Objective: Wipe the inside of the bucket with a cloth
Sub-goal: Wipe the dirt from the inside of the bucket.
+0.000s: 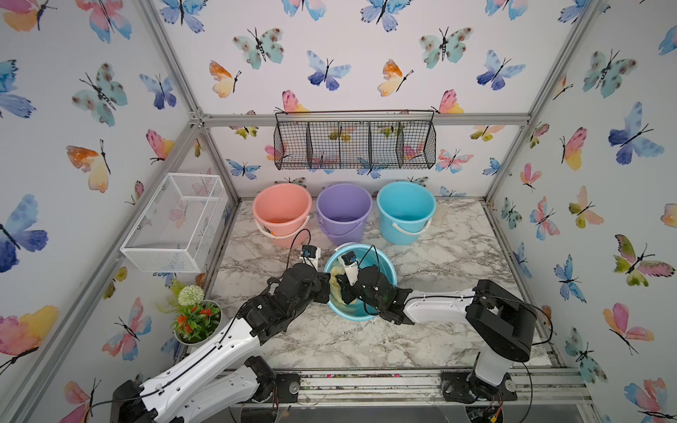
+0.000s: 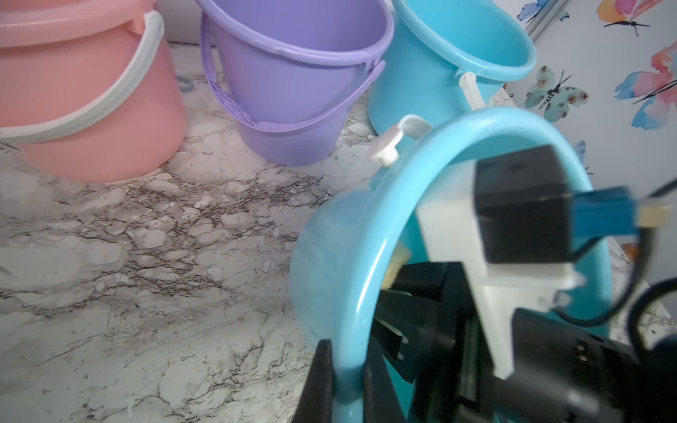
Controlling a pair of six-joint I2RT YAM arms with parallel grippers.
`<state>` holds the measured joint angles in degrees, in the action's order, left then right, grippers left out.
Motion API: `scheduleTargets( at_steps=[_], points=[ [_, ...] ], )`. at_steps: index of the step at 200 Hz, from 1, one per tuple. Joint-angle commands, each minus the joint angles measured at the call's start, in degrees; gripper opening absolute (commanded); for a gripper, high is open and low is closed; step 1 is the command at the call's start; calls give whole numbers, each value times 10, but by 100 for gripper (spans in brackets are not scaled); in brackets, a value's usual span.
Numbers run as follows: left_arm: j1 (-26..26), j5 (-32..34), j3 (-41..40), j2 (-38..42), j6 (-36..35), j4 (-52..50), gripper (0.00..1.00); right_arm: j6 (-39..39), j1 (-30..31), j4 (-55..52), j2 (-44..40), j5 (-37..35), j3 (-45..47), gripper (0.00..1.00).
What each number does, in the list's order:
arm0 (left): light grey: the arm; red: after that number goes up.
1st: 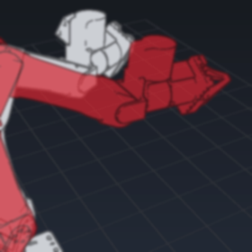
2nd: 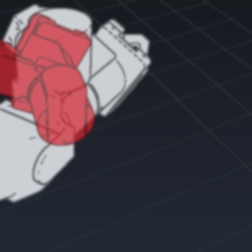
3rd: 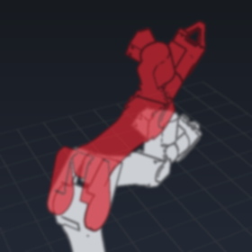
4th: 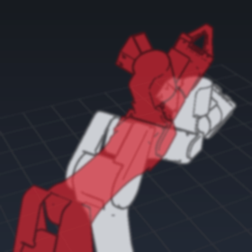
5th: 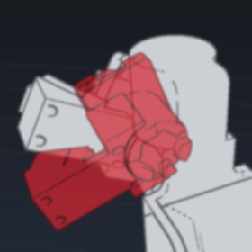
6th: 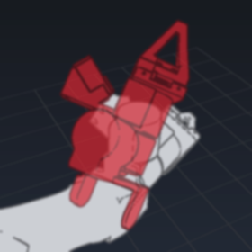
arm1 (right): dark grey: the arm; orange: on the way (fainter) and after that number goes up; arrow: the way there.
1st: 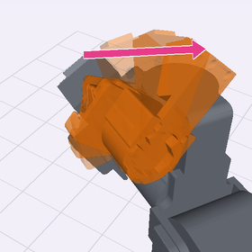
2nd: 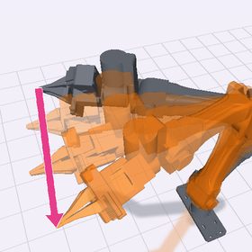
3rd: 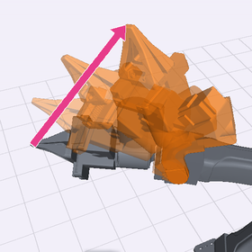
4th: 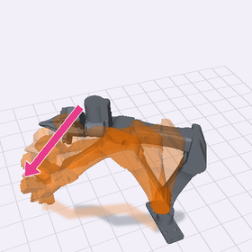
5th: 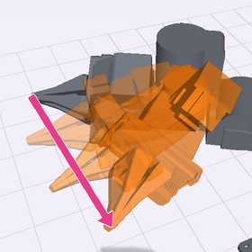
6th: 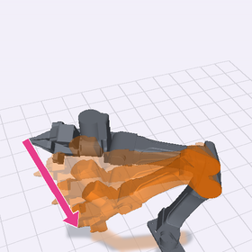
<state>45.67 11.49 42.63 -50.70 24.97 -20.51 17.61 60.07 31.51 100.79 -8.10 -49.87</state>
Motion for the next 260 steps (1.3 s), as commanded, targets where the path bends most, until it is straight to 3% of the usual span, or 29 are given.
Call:
scheduleTargets(
  at_steps=[1, 72, 122, 163, 221, 260],
  points=[
    [10, -38, 11, -5, -28, -20, 0, 8, -2, -26, 4, 2, 21, 2],
    [11, -64, 11, 1, -34, -2, 0, 72, -2, -238, 66, 42, -90, 2],
    [10, -47, 14, -1, -25, -13, 0, 155, -8, -284, 82, 116, -141, 2],
    [11, -30, 10, 5, -14, -13, 0, 205, -9, -279, 28, 205, -137, 2],
    [11, 8, -15, 52, -24, 18, 0, 215, -9, -404, -105, 227, -128, 2],
    [11, 10, -25, 56, -43, 54, 0, 244, -9, -434, -148, 293, -127, 2]
  ],
)
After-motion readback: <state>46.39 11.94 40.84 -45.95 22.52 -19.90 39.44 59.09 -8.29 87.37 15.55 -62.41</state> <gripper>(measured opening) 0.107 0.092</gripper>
